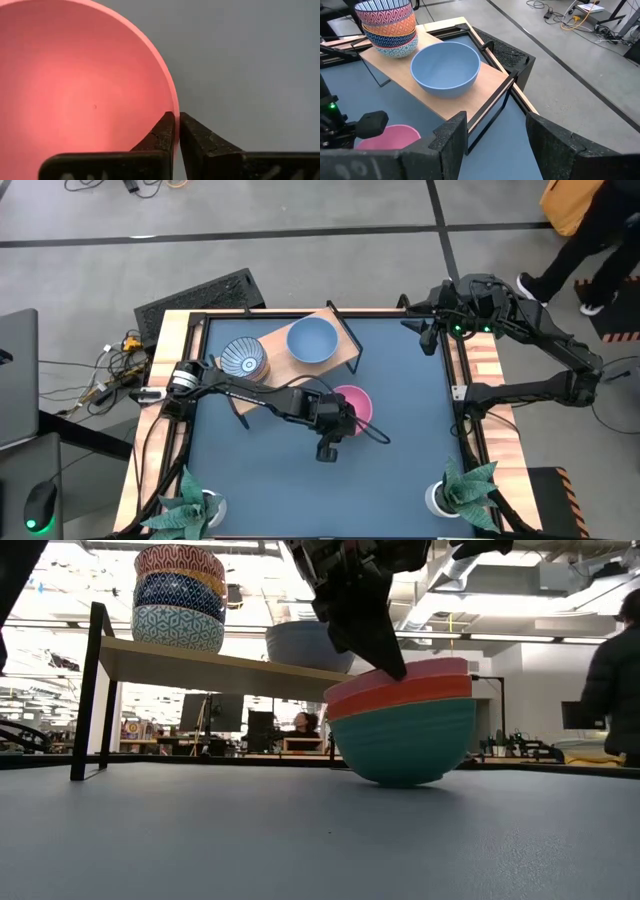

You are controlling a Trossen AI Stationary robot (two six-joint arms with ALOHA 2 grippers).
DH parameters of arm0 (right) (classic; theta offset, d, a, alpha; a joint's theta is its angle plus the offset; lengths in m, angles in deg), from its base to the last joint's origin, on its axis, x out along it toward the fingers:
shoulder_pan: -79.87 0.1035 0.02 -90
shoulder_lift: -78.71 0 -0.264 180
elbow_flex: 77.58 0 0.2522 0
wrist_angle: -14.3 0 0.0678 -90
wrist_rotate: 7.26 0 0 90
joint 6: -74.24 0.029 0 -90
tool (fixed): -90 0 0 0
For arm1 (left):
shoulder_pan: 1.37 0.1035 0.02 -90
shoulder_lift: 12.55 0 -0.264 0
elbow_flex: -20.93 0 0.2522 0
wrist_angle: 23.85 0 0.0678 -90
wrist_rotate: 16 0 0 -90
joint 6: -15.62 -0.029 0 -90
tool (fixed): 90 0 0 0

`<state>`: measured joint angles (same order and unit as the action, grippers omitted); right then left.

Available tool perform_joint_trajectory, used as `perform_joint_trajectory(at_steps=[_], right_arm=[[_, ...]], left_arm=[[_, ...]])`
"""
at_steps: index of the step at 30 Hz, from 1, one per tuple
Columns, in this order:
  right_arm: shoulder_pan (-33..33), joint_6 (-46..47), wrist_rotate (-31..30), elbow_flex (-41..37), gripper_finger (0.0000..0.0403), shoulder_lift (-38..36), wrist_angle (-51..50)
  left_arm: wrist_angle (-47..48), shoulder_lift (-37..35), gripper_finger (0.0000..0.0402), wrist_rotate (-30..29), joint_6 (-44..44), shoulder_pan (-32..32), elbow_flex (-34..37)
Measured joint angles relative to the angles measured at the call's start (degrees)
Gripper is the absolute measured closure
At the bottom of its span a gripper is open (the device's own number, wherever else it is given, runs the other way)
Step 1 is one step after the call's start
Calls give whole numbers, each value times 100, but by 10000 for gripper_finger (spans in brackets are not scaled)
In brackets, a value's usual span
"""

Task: Place and stack bowls onto a shelf
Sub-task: Stack the big pink bowl on top of the big blue bowl on the shelf

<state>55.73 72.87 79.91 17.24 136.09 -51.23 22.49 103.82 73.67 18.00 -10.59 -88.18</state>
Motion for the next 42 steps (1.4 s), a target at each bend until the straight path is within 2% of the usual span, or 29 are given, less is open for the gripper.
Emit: perform_joint_trajectory(at_steps=[10,18,22,32,38,42], right_arm=[[-2,-2,0,0,173,0,2],[-2,-9,0,0,173,0,112],[-1,-20,0,0,173,0,129],[-1,-17,0,0,173,-2,127],[0,-17,0,0,173,0,125],[-1,-20,0,0,173,-1,125]], left_arm=[[161,-11,401,88,417,-108,-44],[797,-11,401,154,442,-199,-671],[1219,-11,401,-62,439,-201,-983],[1428,-13,401,-167,408,-197,-1217],[1434,-13,401,270,478,-199,-1262],[1458,-13,401,307,478,-208,-1579]])
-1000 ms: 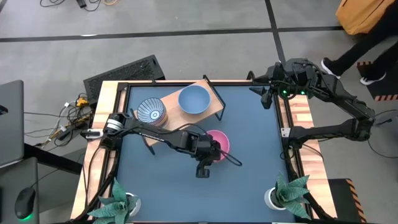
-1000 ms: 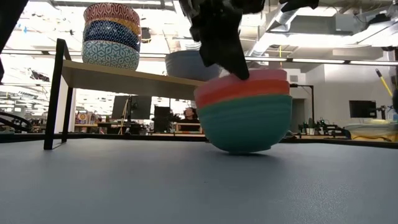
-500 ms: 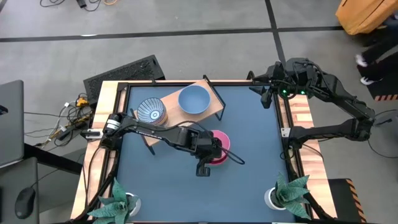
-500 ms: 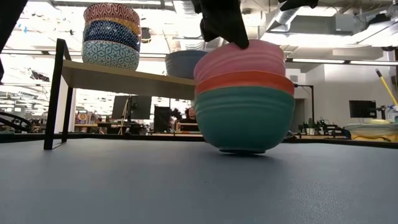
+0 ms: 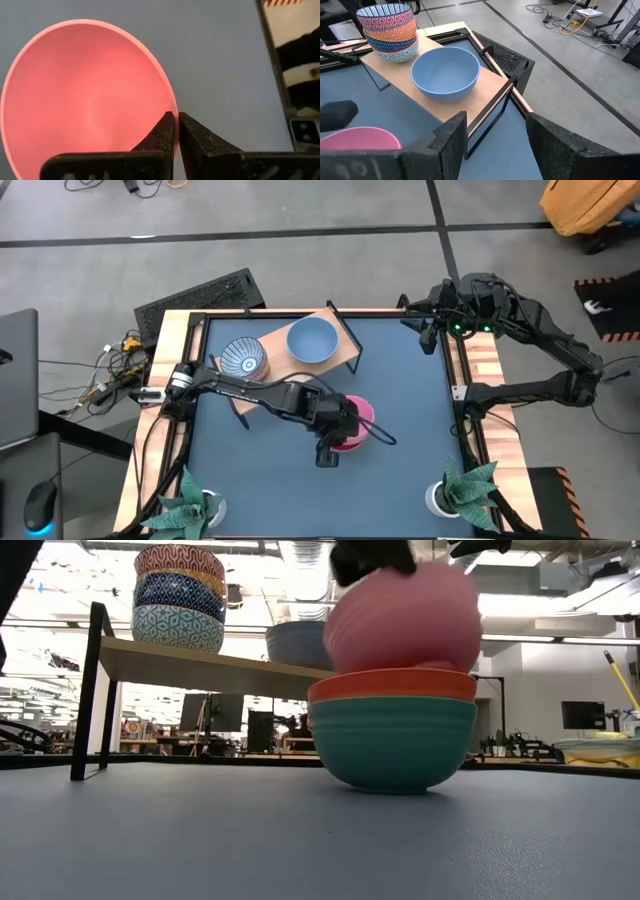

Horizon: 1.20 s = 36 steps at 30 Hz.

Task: Place and stack bowls onto a shelf
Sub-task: Stack the big pink bowl on top of the big blue bowl on the shelf

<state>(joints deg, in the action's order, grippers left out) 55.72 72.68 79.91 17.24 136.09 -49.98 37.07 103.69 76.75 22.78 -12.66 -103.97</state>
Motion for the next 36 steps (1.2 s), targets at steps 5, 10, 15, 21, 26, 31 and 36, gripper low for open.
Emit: perform_joint_trajectory(at_steps=[5,10,15,21,26,31,36], right_arm=[[0,0,0,0,173,0,0],[1,-8,0,0,173,-1,0],[1,-27,0,0,173,-1,-2],[-1,-141,-12,-1,173,3,-2],[-41,-195,-12,-1,173,5,0],[-163,-197,-17,-2,173,5,0],[-299,-197,-17,-1,173,5,0]], left_arm=[[183,-3,401,-283,-186,-2,-690],[818,-2,401,-1119,-289,-4,-1546],[1488,-11,401,-2277,-387,-2,-2397],[1473,-240,401,-3318,-625,155,-2332],[2194,-243,401,-3559,-358,475,-2336],[3129,-177,401,-3543,123,918,-2282],[3331,-179,401,-2733,240,1336,-2151]])
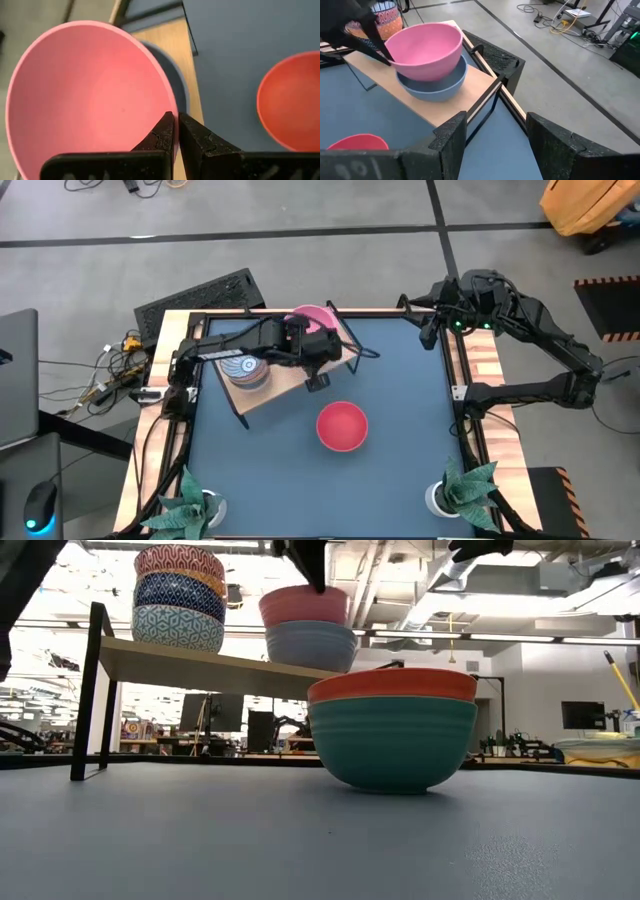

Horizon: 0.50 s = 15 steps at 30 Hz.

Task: Place and stack bowls onto a shelf
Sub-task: Stack the big pink bowl on top of the big blue bowl on the shelf

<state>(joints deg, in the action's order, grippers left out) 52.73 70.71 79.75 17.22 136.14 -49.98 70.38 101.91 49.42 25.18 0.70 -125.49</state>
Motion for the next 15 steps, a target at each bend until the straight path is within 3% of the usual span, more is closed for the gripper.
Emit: perform_joint_trajectory(at_steps=[7,12,15], right_arm=[[-78,1,4,0,173,0,0],[-78,2,4,1,173,0,0],[-78,2,6,-1,173,0,0]], left_arm=[[-97,-3,401,341,-359,285,2],[-162,-3,401,933,-512,410,3],[-313,-3,401,932,-588,420,157]])
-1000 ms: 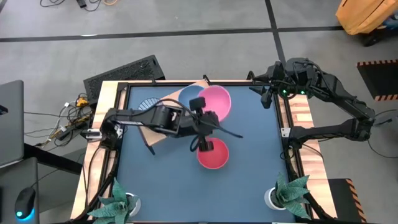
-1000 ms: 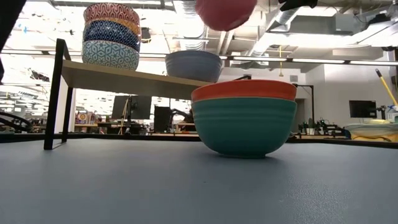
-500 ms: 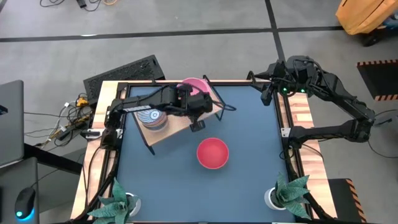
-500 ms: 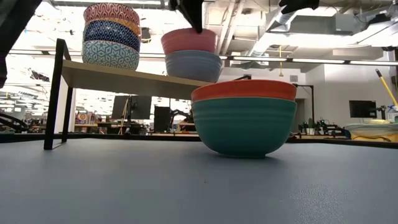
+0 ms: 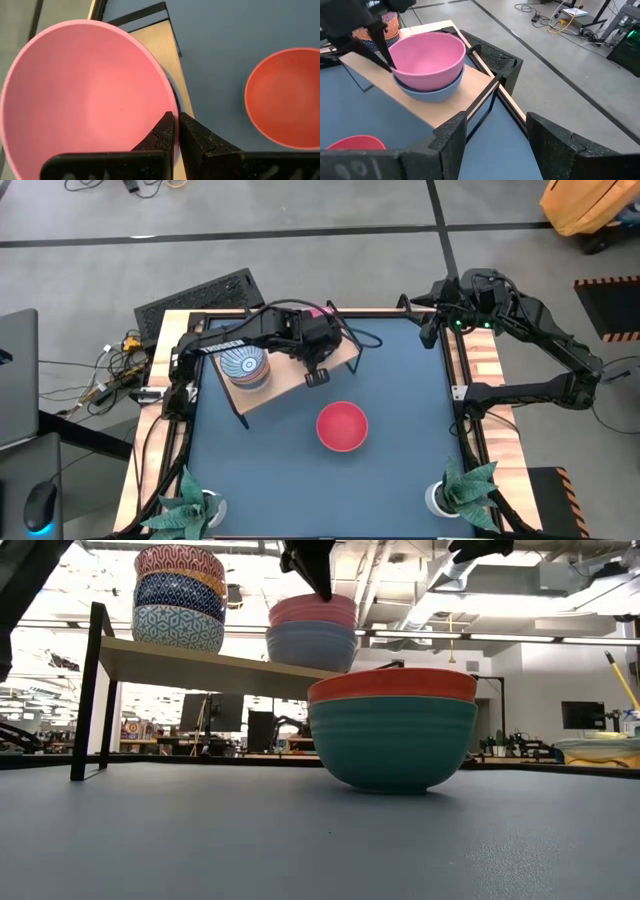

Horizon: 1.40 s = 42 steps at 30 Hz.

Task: Place and stack bowls onto a shelf
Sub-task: Stack the big pink bowl on top of the big blue bowl on the shelf, then stack the big orange bowl on top of the big pink bowl on the shelf

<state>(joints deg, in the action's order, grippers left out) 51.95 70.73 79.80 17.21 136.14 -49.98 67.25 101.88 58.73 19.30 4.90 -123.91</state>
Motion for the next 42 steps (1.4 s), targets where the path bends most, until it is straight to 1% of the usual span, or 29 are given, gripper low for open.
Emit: perform_joint_trajectory(at_steps=[8,16,21,28,32,36,40,42], right_arm=[[0,1,2,1,173,0,0],[0,2,7,1,173,0,0],[0,4,7,2,173,0,0],[0,4,9,0,173,0,-2],[0,4,9,0,173,0,-2],[0,4,9,0,173,0,-2],[0,6,10,0,173,2,-4],[0,5,10,2,173,2,-7]], left_arm=[[-51,-1,401,-1,-91,20,286],[-36,2,395,0,-94,21,295],[-50,2,363,-13,-260,14,295],[30,2,291,-78,-264,14,295],[94,2,259,-310,-255,-8,295],[135,-26,247,-496,-174,-99,119],[119,-46,247,-484,-164,-261,-281],[55,-53,248,-386,-192,-378,-398]])
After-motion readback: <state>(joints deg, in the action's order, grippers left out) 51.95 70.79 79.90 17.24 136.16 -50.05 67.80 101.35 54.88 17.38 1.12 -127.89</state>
